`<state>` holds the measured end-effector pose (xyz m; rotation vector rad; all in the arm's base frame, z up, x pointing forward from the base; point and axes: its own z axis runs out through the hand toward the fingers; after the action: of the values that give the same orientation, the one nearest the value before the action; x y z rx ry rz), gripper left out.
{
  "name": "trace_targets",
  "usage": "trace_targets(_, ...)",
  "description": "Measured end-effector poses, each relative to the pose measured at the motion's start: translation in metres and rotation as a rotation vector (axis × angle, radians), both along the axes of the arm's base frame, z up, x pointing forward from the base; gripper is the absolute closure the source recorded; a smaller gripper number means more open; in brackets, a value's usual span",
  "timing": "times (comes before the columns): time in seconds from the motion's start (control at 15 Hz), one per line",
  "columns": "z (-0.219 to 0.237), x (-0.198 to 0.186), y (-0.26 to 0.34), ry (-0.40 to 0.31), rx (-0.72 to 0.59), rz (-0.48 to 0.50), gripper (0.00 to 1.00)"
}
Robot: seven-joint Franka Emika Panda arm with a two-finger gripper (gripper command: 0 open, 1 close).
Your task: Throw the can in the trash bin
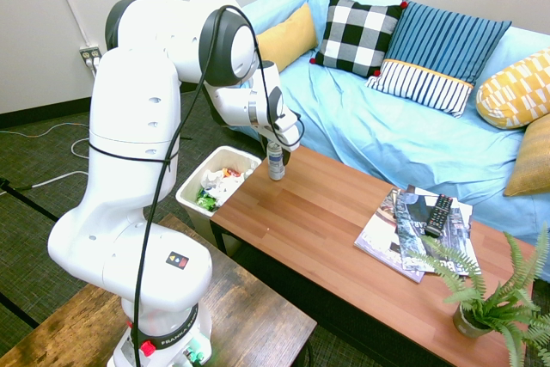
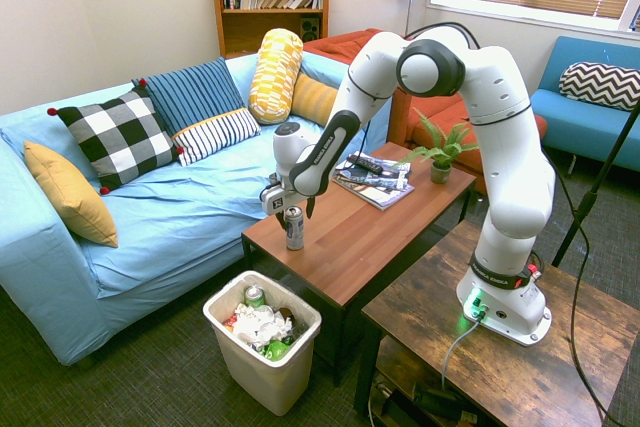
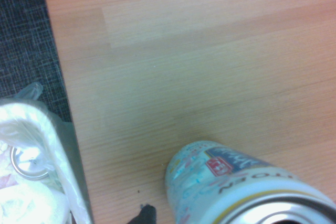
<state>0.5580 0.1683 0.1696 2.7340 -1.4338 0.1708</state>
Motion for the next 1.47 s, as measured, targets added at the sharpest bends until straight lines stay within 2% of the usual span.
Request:
trace_targets(0.8, -0.005, 0.002, -0.001, 0.003, -0.002, -0.007, 1.00)
trace_targets(1.07, 0.007, 0.000, 0.011, -0.010, 0.001, 0.013, 1.00)
trace_targets(1.27, 0.040, -0.009, 0.053, -0.028, 0.005, 0.075, 1.00)
trace_targets(1.47, 0.063, -0.034, 0.127, -0.037, 0.007, 0.174, 1.00)
